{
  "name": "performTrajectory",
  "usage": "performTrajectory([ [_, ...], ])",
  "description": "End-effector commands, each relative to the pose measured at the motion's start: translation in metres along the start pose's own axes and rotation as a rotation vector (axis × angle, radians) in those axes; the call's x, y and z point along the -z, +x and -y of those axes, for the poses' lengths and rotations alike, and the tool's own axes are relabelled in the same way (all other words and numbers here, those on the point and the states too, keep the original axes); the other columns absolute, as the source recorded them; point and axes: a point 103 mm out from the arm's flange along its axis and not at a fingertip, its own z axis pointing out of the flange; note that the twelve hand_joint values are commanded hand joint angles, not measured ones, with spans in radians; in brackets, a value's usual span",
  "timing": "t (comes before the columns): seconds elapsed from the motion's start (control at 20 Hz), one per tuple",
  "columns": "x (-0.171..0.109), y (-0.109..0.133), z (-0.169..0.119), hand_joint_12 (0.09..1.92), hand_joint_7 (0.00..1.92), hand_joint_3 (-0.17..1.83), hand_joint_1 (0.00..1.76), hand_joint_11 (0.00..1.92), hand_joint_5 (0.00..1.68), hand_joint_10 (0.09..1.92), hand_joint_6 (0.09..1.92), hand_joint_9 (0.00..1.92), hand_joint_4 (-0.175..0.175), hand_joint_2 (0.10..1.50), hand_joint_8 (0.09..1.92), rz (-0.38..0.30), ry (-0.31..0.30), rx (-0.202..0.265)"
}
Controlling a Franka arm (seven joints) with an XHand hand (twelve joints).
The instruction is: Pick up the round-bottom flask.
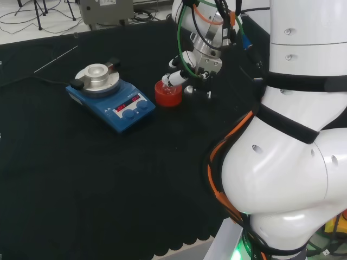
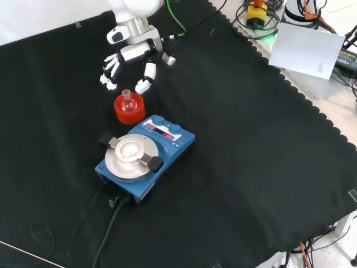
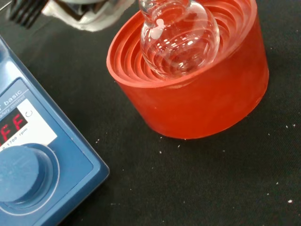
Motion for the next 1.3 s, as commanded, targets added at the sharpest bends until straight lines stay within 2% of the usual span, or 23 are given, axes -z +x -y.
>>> performTrajectory([
  [0.05,-0.002,-0.001,0.0,1.22,0.3,0.7,0.9,0.0,0.72,0.6,0.1,0.41,0.018,0.58,0.54,-0.004,-0.007,-0.001],
  [0.35,-0.003,-0.003,-0.001,1.22,0.3,0.7,0.91,0.0,0.76,0.6,0.12,0.41,0.02,0.58,0.54,0.009,-0.016,0.021],
  [0.85,-0.01,-0.008,-0.012,1.23,0.31,0.71,0.92,0.0,0.79,0.59,0.15,0.42,0.023,0.58,0.54,0.02,-0.005,0.016],
  [1.15,-0.016,-0.01,-0.02,1.24,0.32,0.71,0.92,0.0,0.81,0.59,0.17,0.43,0.023,0.58,0.54,0.018,-0.021,0.021],
  [1.3,-0.016,-0.01,-0.019,1.25,0.33,0.71,0.93,0.0,0.76,0.58,0.36,0.44,0.025,0.58,0.53,0.021,-0.026,0.02],
])
